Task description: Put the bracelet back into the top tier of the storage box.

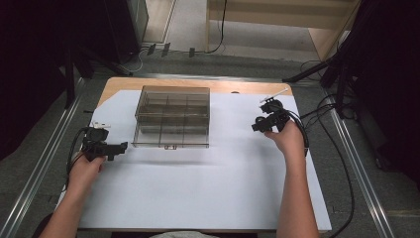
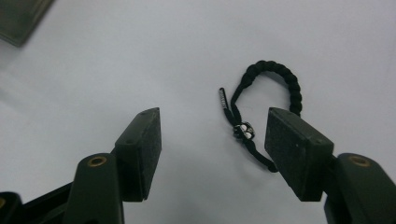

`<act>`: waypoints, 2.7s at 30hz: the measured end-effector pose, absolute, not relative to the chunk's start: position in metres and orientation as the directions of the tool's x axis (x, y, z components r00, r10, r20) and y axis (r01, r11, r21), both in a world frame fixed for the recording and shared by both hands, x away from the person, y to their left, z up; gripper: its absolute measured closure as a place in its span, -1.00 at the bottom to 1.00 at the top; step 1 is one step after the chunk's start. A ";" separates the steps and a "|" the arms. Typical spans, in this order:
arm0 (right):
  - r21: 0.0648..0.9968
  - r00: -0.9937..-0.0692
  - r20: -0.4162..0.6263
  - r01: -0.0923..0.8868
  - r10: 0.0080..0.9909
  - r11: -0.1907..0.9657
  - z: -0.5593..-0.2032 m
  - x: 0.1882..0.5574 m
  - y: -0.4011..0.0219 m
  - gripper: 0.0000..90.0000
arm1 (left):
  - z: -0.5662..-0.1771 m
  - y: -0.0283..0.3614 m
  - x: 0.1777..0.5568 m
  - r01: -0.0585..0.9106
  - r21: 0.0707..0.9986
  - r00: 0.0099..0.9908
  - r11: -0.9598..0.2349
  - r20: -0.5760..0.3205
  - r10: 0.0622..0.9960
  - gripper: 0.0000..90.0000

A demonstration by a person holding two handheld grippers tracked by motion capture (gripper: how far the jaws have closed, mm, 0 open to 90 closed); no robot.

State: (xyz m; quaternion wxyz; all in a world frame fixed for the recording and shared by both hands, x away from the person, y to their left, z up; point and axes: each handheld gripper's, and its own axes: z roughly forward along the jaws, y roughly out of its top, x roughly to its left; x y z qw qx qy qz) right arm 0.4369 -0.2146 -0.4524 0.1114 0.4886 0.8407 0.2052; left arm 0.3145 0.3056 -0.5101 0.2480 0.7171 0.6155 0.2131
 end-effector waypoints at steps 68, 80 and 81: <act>0.306 -0.361 0.047 0.893 0.931 0.330 -0.487 0.472 -0.221 0.76 | -0.511 0.316 0.304 0.781 0.618 0.119 -0.095 0.001 0.993 -0.67; 0.308 -0.358 0.112 0.899 0.927 0.310 -0.473 0.463 -0.219 0.76 | -0.510 0.315 0.306 0.778 0.620 0.126 -0.097 -0.003 0.992 -0.67; 0.308 -0.358 0.112 0.899 0.927 0.310 -0.473 0.463 -0.219 0.76 | -0.510 0.315 0.306 0.778 0.620 0.126 -0.097 -0.003 0.992 -0.67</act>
